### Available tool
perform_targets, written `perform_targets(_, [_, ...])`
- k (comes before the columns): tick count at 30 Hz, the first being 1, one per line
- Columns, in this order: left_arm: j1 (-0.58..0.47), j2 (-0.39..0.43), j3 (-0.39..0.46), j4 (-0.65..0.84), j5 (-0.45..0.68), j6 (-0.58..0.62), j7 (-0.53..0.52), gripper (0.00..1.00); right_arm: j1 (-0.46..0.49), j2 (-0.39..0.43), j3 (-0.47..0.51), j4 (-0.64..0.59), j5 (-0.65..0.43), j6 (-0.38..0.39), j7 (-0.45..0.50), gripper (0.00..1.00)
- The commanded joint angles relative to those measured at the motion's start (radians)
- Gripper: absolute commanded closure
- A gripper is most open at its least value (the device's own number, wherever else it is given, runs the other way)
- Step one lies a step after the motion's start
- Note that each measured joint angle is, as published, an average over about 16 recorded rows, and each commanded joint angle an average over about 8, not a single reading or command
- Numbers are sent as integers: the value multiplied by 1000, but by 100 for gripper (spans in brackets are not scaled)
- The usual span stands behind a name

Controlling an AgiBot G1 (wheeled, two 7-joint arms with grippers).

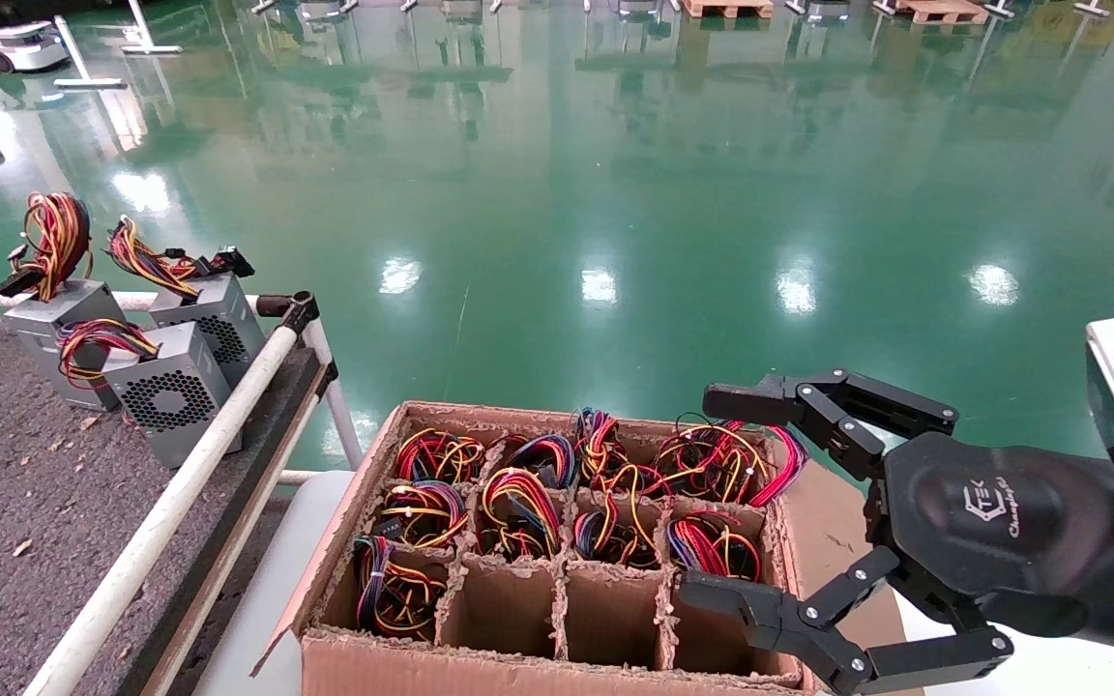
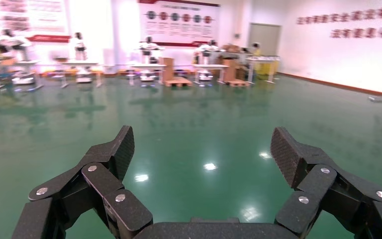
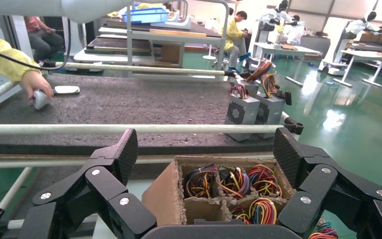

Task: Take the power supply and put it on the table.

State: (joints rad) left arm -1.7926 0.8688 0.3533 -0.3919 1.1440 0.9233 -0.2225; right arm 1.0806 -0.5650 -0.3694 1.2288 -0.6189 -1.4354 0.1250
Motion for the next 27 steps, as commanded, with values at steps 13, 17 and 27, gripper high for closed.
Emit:
perform_targets(13, [226, -81, -23, -281, -130, 180, 11, 0, 0, 0, 0, 0, 0, 0, 0, 0])
perform_targets(17, [290, -104, -30, -360, -167, 231, 14, 0, 0, 0, 0, 0, 0, 0, 0, 0])
perform_targets(27, [451, -162, -46, -561, -260, 360, 22, 0, 0, 0, 0, 0, 0, 0, 0, 0])
